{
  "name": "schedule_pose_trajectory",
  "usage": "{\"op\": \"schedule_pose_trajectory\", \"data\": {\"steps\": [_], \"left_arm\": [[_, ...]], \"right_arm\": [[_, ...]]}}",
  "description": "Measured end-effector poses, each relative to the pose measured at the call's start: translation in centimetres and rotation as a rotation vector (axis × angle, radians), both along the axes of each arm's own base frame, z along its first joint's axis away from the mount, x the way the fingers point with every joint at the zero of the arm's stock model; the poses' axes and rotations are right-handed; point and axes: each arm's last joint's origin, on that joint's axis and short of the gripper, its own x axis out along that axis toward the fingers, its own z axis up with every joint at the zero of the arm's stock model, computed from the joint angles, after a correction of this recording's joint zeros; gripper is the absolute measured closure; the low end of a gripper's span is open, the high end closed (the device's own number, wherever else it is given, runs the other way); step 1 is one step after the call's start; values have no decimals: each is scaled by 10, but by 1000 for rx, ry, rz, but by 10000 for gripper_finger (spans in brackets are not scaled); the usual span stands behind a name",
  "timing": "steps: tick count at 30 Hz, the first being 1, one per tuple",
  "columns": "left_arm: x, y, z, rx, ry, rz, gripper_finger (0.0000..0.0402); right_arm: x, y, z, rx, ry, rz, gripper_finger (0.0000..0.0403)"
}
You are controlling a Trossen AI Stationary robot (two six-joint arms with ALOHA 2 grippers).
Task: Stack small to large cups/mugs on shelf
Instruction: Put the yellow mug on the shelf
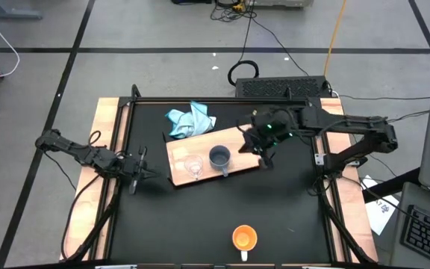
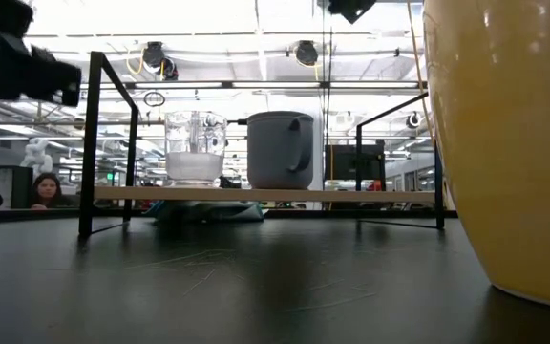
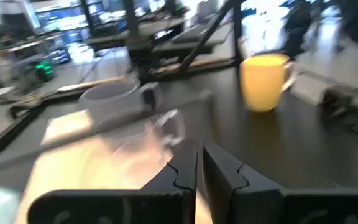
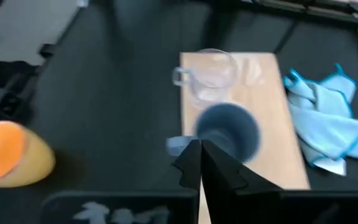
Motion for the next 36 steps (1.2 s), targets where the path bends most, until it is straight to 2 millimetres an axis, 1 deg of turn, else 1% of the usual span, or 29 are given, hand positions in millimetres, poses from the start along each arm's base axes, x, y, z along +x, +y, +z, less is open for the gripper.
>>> {"op": "schedule_pose_trajectory", "data": {"steps": [2,4,9,15,21,24,28,33,36], "left_arm": [[-3,-2,10,-22,-17,-42,376],[-5,-4,16,-12,-11,-67,377],[-12,-4,35,23,-35,1,397],[-16,-4,47,12,-68,44,399],[-16,0,54,56,-143,194,400],[-16,2,56,50,-156,264,400],[-15,6,56,52,-156,321,401],[-14,8,55,50,-147,351,401],[-14,9,53,37,-129,343,401]], "right_arm": [[-9,9,-2,12,-29,17,402],[-19,15,-7,31,-57,19,402],[-51,23,-26,79,-135,9,403],[-92,25,-50,102,-248,3,403],[-124,21,-71,69,-365,-24,403],[-134,14,-84,33,-399,-70,403],[-140,5,-98,49,-429,-145,403],[-142,1,-111,94,-434,-122,403],[-142,2,-114,121,-461,-94,403]]}}
